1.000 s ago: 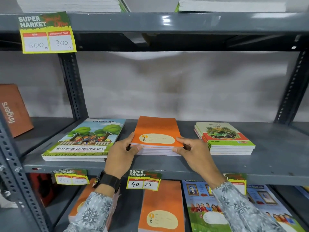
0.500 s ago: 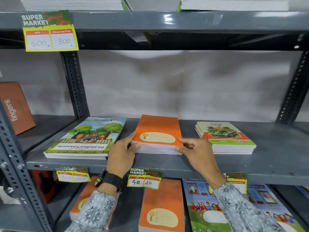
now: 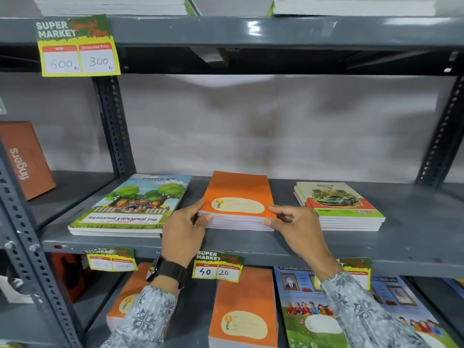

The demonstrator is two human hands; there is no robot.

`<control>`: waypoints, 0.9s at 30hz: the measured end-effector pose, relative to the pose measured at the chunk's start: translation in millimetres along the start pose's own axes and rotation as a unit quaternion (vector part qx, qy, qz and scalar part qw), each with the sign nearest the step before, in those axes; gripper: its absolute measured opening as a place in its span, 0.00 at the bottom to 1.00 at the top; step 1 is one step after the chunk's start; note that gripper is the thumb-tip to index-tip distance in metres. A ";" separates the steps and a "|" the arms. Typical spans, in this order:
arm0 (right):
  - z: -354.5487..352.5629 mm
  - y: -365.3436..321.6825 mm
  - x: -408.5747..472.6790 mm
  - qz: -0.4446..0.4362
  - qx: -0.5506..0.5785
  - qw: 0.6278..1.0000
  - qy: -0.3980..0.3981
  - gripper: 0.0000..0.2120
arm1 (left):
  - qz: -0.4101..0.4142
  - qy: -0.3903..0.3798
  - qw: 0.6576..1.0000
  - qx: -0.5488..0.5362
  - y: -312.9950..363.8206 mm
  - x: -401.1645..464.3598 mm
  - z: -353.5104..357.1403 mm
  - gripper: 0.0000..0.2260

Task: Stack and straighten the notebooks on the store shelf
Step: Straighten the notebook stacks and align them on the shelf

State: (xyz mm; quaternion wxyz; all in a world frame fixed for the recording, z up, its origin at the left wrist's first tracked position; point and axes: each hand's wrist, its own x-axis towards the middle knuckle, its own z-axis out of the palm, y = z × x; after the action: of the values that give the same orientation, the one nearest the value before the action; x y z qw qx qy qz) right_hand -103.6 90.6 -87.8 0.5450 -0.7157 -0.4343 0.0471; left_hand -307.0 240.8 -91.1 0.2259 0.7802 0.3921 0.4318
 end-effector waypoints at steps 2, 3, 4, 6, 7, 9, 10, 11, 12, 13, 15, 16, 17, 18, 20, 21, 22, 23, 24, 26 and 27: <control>0.4 0.4 -0.1 0.000 0.003 1.000 0.005 0.20 | -0.002 0.001 1.000 -0.007 -1.4 0.4 -0.1 0.21; 0.6 0.3 -0.5 -0.001 0.002 1.000 0.009 0.20 | -0.003 0.002 1.000 -0.009 -1.4 0.2 0.0 0.21; 0.9 -0.2 -1.0 -0.002 -0.004 1.000 0.013 0.20 | -0.003 0.003 1.000 -0.010 -0.9 -0.3 0.0 0.21; 0.9 -1.7 -2.1 -0.005 -0.021 1.000 0.016 0.20 | -0.001 0.007 1.000 -0.004 0.9 -1.5 -0.7 0.21; 0.5 -2.9 -3.0 -0.005 -0.028 0.999 0.016 0.20 | 0.001 0.009 1.000 0.001 2.3 -2.0 -2.2 0.22; 0.4 -7.9 -5.4 -0.007 -0.041 0.999 0.013 0.21 | 0.007 0.003 1.000 0.007 6.3 -5.5 -6.5 0.23; 1.3 -11.1 -7.5 -0.012 -0.056 0.998 0.019 0.21 | 0.013 -0.004 1.000 0.004 9.8 -9.7 -9.6 0.23; 3.1 -14.4 -9.5 -0.031 -0.086 0.995 0.037 0.21 | 0.021 -0.013 1.000 -0.003 12.7 -15.9 -13.7 0.23; 6.6 -19.0 -11.3 -0.058 -0.130 0.988 0.065 0.21 | 0.029 -0.020 0.999 -0.010 14.5 -22.6 -19.8 0.23; 10.1 -24.0 -13.4 -0.089 -0.175 0.976 0.097 0.21 | 0.038 -0.020 0.999 -0.014 15.2 -29.0 -27.2 0.22; 25.2 -41.0 -17.5 -0.138 -0.220 0.956 0.139 0.18 | 0.049 0.004 0.999 -0.024 5.7 -33.5 -51.1 0.20; 35.9 -51.8 -19.2 -0.158 -0.219 0.952 0.144 0.16 | 0.045 0.019 0.998 -0.036 -2.5 -31.7 -66.3 0.18; 49.1 -64.1 -21.1 -0.181 -0.210 0.950 0.141 0.14 | 0.041 0.038 0.997 -0.050 -12.2 -28.8 -84.2 0.16; 64.1 -76.3 -22.5 -0.205 -0.197 0.950 0.129 0.12 | 0.041 0.066 0.996 -0.054 -24.8 -23.8 -102.3 0.15; 95.7 -100.8 -26.3 -0.237 -0.175 0.952 0.077 0.09 | 0.045 0.135 0.989 -0.030 -50.6 -13.5 -138.0 0.12; 110.7 -111.5 -28.9 -0.237 -0.168 0.956 0.045 0.09 | 0.042 0.159 0.986 -0.017 -64.1 -9.3 -153.7 0.12; 128.3 -120.2 -31.3 -0.225 -0.162 0.961 0.014 0.10 | 0.036 0.165 0.986 -0.005 -78.9 -5.3 -169.5 0.12; 143.0 -124.2 -33.3 -0.204 -0.159 0.966 -0.010 0.13 | 0.024 0.147 0.989 0.012 -92.3 -1.8 -180.6 0.13; 156.2 -126.6 -35.5 -0.182 -0.155 0.971 -0.027 0.16 | 0.007 0.110 0.993 0.034 -106.0 1.9 -188.4 0.17; 177.6 -127.5 -39.0 -0.142 -0.147 0.977 -0.055 0.22 | -0.038 0.006 0.998 0.052 -130.1 9.0 -197.2 0.27; 182.3 -125.6 -40.2 -0.126 -0.140 0.979 -0.070 0.24 | -0.053 -0.043 0.997 0.036 -136.7 12.3 -197.1 0.31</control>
State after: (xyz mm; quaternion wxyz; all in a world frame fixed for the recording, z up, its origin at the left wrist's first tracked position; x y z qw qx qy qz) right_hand -298.6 201.9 -74.3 0.4086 -0.7195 -0.5607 -0.0332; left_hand -527.8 334.1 -76.0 0.2363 0.7840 0.4381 0.3710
